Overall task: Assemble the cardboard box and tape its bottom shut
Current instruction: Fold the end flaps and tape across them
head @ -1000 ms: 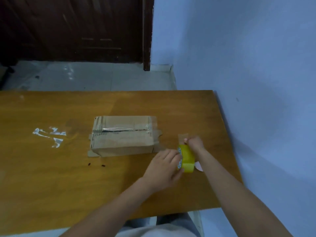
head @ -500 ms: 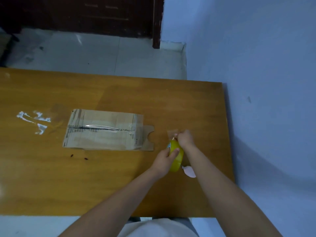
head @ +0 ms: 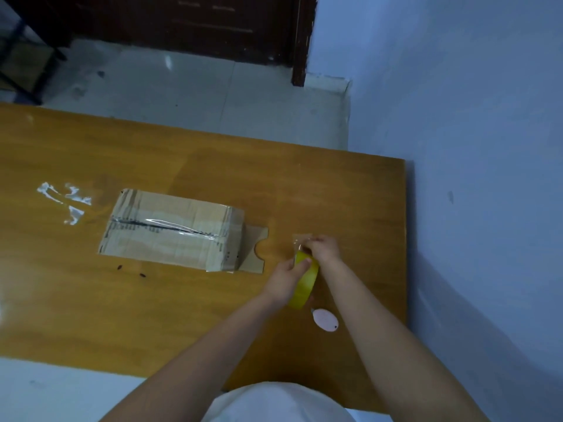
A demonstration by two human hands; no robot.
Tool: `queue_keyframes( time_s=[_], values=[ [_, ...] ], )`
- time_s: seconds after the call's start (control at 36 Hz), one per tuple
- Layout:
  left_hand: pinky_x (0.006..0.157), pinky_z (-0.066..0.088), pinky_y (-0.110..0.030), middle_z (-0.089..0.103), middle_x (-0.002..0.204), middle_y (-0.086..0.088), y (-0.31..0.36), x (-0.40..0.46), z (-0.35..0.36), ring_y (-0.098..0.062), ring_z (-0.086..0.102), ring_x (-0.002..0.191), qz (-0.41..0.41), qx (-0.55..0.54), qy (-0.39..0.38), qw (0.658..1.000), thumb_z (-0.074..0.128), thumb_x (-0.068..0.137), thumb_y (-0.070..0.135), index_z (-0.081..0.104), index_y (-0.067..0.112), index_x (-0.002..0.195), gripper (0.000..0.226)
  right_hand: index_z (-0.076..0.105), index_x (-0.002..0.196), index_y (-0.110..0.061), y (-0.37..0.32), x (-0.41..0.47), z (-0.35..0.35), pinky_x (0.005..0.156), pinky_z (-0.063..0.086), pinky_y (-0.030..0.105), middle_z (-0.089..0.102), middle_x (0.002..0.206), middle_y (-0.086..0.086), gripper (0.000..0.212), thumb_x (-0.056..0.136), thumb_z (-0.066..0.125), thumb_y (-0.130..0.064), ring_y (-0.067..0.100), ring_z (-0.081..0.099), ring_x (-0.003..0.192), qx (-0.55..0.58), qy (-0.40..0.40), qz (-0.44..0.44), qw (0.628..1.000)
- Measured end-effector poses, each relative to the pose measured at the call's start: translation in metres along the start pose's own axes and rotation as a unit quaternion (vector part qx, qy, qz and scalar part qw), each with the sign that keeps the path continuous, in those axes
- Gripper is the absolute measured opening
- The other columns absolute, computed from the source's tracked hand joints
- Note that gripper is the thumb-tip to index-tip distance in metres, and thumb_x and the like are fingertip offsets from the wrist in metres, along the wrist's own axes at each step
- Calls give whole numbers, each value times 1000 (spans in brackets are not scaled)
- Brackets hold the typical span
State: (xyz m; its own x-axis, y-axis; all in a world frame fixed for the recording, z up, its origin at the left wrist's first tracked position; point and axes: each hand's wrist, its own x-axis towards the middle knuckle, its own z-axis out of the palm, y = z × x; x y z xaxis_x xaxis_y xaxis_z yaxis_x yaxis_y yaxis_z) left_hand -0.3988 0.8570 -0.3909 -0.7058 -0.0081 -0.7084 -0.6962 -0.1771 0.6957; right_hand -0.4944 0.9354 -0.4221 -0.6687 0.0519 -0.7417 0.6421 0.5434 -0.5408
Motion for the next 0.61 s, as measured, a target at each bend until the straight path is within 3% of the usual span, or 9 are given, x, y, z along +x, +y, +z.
queue_keyframes(
  time_s=[0.06, 0.11, 0.22, 0.31, 0.44, 0.61],
  values=[
    [38, 36, -19, 47, 40, 9, -2, -3, 1, -6, 46, 34, 18, 28, 2, 999, 48, 98, 29, 48, 19, 60, 39, 68, 93, 9, 5, 2, 0, 55, 43, 21, 63, 83, 13, 17, 83, 65, -5, 18, 57, 75, 4, 4, -3, 1000],
    [40, 40, -19, 52, 43, 9, -4, -5, 3, -8, 51, 36, 20, 26, -8, 999, 48, 98, 30, 51, 19, 65, 35, 68, 91, 7, 9, 2, 0, 69, 48, 31, 66, 86, 16, 15, 83, 67, -4, 20, 59, 78, 35, 4, 2, 999],
    [51, 54, -35, 60, 57, -1, -5, -8, 6, -23, 62, 49, 20, 23, -13, 999, 49, 97, 31, 59, 13, 79, 27, 69, 85, 2, 15, 2, 0, 74, 48, 34, 64, 83, 12, 7, 80, 70, -4, 19, 60, 79, 74, 3, 15, 997],
    [59, 55, -44, 62, 62, -3, -6, -10, 6, -28, 63, 56, 26, 36, -14, 999, 50, 97, 31, 60, 12, 86, 24, 68, 80, -1, 17, 0, 0, 81, 51, 39, 65, 86, 13, 3, 82, 68, -3, 22, 61, 83, 105, 7, 21, 994],
    [56, 53, -35, 62, 73, -7, -11, -15, 2, -25, 65, 62, 29, 57, -27, 998, 51, 96, 34, 61, 14, 91, 23, 60, 67, -12, 20, -3, -4, 66, 51, 32, 65, 72, 6, 21, 85, 64, -1, 18, 62, 66, 167, -29, 41, 985],
    [50, 46, -25, 56, 66, 3, -16, -18, 4, -10, 58, 53, 26, 89, -3, 996, 53, 95, 34, 58, 19, 80, 22, 54, 75, -12, 16, -5, -8, 46, 48, 22, 60, 62, 6, 16, 90, 59, -10, 10, 59, 46, 176, -31, -13, 984]
  ],
)
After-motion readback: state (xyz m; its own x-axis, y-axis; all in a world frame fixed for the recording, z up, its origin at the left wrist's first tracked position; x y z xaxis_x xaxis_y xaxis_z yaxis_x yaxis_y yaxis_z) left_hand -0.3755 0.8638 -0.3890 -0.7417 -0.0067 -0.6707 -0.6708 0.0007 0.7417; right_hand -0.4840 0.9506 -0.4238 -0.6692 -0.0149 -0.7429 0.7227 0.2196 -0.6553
